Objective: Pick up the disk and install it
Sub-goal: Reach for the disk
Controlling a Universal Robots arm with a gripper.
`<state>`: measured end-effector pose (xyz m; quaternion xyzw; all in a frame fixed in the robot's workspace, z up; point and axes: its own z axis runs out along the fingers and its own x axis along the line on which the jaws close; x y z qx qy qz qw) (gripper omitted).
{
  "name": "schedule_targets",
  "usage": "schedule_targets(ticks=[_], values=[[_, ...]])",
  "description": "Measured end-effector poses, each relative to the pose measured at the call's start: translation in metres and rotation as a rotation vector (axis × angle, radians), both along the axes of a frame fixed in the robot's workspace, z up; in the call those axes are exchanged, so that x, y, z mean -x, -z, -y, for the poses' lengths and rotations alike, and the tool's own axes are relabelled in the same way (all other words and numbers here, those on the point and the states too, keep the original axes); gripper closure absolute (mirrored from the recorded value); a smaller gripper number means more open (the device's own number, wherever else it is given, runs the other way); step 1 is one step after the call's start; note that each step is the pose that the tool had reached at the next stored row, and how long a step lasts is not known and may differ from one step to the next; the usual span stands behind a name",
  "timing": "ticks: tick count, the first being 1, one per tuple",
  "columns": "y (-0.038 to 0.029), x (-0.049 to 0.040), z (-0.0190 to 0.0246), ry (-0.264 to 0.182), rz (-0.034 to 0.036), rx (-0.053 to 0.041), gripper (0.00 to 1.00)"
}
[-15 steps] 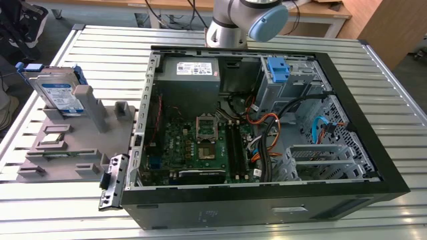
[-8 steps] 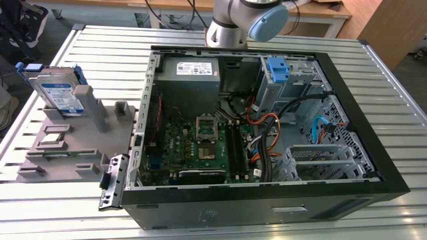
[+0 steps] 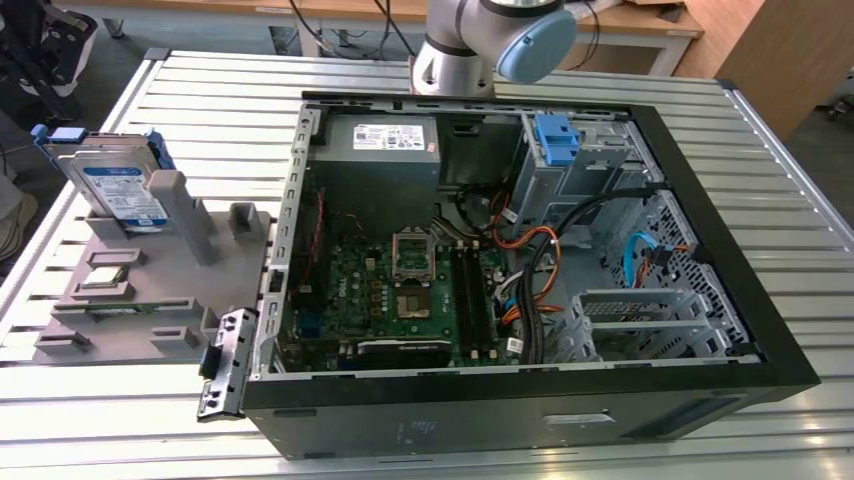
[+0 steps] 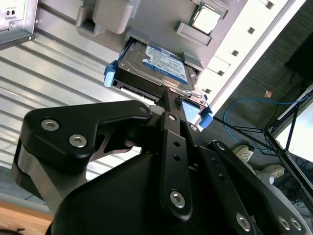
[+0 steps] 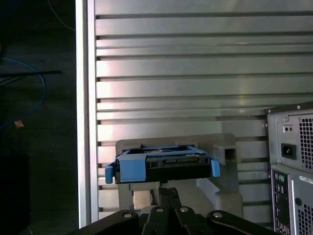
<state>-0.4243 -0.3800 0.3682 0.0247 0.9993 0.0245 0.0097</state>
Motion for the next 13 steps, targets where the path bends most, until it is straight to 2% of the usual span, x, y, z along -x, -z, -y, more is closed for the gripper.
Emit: schedule_targets(ticks=[13], values=[[0.0007, 0.0, 0.0, 0.0, 0.0, 0.0, 0.89]])
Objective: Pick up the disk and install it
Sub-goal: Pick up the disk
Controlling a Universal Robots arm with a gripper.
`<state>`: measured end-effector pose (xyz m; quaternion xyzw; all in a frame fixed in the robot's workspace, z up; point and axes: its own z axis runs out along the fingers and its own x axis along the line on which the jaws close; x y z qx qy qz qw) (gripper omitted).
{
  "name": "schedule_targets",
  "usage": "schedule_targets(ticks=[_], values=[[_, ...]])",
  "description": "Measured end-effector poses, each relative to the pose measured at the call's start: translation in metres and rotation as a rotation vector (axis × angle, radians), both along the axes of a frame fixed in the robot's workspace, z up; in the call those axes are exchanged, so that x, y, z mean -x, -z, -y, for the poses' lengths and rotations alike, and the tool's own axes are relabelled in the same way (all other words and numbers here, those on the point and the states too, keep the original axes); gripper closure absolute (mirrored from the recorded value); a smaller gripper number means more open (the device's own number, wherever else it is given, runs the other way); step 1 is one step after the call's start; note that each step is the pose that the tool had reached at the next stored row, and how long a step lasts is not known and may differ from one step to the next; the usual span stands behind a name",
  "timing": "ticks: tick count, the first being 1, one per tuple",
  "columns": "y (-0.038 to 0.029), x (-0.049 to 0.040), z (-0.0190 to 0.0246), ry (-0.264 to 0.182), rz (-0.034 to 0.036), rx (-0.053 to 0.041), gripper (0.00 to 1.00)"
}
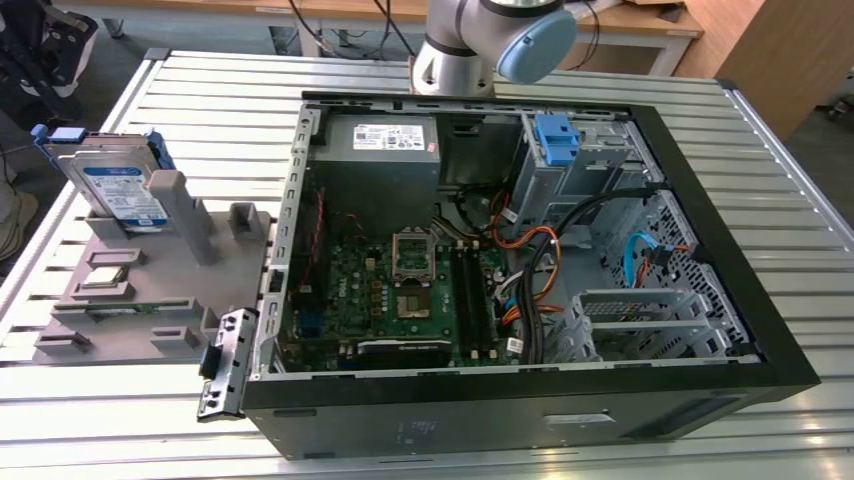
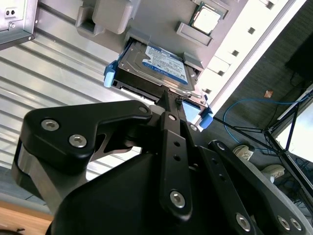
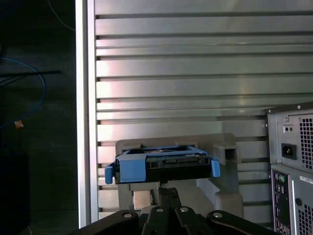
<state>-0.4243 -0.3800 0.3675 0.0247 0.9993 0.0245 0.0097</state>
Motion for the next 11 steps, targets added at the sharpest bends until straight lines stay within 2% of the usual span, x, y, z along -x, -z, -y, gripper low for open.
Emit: schedule_targets(ticks=[11], values=[[0.0003, 0.0, 0.0, 0.0, 0.0, -0.0002, 0.89]])
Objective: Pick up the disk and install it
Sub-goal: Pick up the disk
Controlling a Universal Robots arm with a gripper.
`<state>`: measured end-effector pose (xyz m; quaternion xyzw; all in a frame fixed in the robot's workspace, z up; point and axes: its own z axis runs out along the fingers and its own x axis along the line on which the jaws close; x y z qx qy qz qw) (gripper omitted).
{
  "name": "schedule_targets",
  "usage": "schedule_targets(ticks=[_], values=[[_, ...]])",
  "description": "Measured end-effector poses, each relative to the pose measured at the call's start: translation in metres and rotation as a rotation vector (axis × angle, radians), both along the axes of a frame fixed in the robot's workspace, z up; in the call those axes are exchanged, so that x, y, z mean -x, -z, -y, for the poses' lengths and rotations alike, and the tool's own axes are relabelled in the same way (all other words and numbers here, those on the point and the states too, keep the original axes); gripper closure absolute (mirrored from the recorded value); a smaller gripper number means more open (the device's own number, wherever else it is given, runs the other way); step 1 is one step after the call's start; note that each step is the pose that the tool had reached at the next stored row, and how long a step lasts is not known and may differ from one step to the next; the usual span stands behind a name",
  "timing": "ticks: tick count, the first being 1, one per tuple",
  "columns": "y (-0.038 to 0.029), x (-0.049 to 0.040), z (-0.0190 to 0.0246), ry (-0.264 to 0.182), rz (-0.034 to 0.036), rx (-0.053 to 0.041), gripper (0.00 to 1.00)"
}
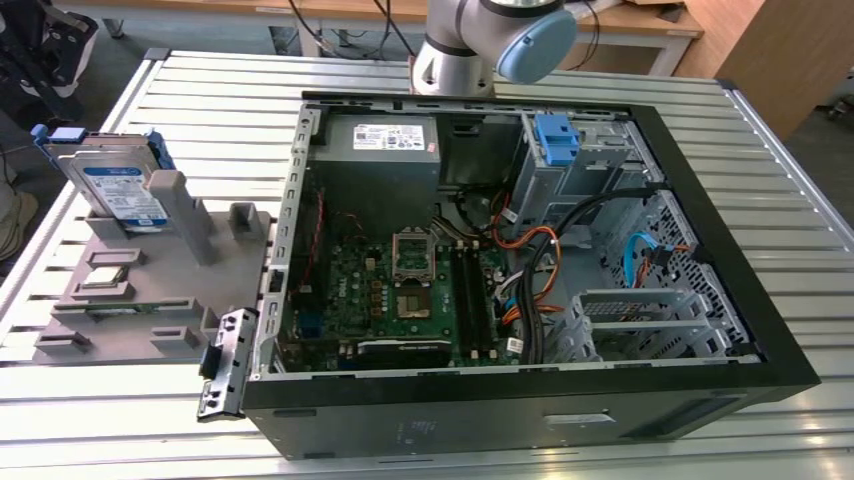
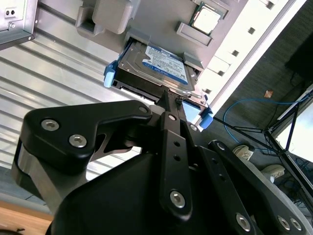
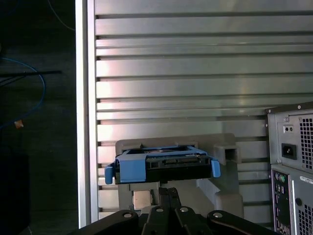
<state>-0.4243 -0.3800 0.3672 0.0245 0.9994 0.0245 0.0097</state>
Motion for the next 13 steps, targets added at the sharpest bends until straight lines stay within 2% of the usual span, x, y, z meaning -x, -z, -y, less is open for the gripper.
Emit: schedule_targets(ticks=[7, 13], values=[[0.0001, 0.0, 0.0, -0.052, 0.0001, -0.0004, 0.89], [0.0002, 0.0, 0.0, -0.139, 0.0001, -0.0004, 0.89]])
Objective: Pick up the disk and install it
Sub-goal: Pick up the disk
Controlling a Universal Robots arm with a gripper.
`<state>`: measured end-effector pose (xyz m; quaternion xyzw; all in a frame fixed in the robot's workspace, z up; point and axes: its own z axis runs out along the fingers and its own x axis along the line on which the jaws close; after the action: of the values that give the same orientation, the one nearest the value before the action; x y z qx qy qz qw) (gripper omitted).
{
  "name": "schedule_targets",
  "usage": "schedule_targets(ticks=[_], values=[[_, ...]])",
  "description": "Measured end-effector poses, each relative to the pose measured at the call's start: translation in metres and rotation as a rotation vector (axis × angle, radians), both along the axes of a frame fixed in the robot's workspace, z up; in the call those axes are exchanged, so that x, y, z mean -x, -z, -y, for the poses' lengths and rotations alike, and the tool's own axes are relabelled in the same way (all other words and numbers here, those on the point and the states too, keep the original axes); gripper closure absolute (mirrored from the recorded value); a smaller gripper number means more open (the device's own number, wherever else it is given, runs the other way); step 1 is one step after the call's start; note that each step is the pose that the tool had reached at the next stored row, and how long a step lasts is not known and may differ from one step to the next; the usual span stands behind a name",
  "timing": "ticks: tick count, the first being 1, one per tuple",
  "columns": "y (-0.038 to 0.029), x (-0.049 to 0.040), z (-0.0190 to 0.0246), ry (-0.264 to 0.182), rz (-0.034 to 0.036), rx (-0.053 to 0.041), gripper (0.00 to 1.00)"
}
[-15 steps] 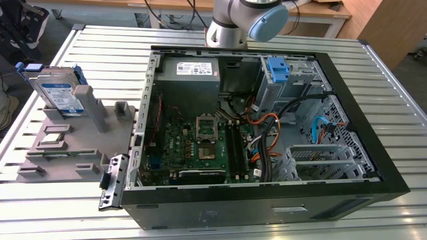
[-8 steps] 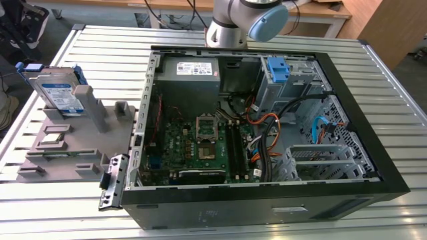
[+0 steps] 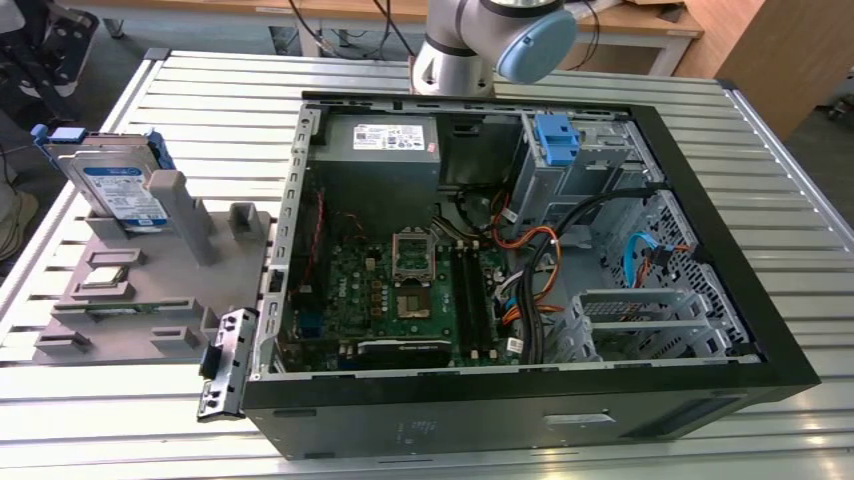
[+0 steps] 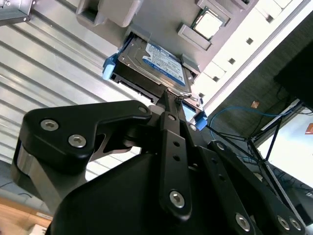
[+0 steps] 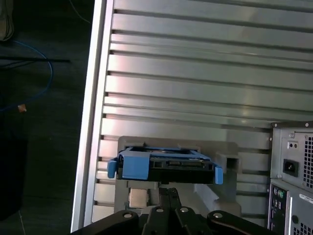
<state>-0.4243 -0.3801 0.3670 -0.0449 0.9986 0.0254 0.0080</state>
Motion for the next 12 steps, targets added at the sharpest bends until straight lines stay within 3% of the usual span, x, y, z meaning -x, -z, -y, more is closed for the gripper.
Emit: schedule_targets(ticks=[5, 10, 12], values=[[0.0, 0.0, 0.0, -0.068, 0.0, 0.0, 0.89], [0.0001, 0.0, 0.0, -0.091, -0.0001, 0.0, 0.89], [0.0003, 0.0, 0.0, -0.122, 0.0, 0.0, 0.89]])
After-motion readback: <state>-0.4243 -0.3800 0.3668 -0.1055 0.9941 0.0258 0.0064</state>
